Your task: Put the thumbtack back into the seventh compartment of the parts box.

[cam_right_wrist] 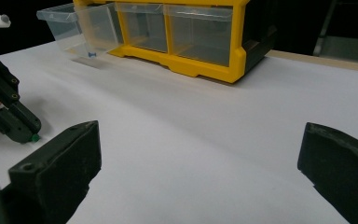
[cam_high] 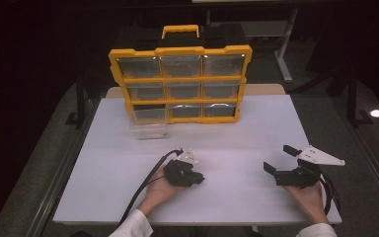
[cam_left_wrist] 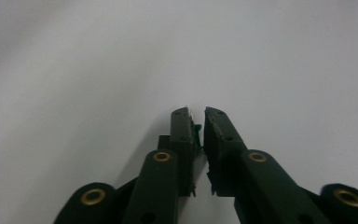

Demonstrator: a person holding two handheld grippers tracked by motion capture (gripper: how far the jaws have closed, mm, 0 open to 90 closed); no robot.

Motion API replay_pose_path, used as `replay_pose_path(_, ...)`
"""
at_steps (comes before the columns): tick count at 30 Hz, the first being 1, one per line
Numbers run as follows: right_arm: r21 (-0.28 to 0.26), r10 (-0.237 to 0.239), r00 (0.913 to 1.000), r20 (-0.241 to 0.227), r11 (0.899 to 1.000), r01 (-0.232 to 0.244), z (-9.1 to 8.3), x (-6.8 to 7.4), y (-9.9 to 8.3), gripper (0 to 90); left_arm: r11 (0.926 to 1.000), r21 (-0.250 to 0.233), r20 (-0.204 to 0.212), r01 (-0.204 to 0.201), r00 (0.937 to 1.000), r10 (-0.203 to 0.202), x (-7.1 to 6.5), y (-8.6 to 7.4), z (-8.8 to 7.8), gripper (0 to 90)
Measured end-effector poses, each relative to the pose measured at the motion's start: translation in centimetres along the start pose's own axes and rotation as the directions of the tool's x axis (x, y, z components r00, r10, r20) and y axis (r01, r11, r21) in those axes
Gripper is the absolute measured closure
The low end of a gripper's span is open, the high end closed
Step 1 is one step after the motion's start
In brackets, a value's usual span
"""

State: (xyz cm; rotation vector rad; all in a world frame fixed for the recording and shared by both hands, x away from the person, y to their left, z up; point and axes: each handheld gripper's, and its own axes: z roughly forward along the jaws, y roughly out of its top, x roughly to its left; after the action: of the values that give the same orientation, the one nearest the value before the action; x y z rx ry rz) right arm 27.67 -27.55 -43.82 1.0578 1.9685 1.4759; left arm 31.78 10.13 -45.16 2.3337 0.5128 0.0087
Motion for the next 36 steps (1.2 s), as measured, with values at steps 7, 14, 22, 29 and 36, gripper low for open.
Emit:
replay_pose_path(7,0.011,-0.008,1.0,-0.003,1.0,0.008,0.1,0.0,-0.1,0.0,1.0,0.001,0.005,-0.001,1.0,0.001,0.1,0.0,0.0,85.5)
replay_pose_path(14,0.012,-0.01,0.9999,-0.008,1.0,0.01,0.1,0.0,-0.1,0.0,1.0,-0.001,0.006,-0.004,1.0,0.004,0.1,0.1,-0.5,85.5)
replay_pose_path(22,0.023,-0.015,0.9998,-0.013,1.0,0.016,0.3,0.1,-0.1,0.0,0.9994,-0.033,-0.012,0.01,0.9999,-0.01,0.5,0.2,-1.6,85.7)
replay_pose_path(29,0.021,-0.013,0.9998,-0.012,1.0,0.013,0.3,0.1,-0.1,0.0,0.9983,-0.055,-0.048,0.017,0.9987,-0.02,1.0,0.5,-3.1,85.8)
replay_pose_path(36,0.023,-0.009,0.9999,-0.014,1.0,0.009,0.3,0.1,-0.1,0.0,0.9979,-0.055,-0.072,0.035,0.9966,-0.039,1.5,0.5,-3.9,85.9)
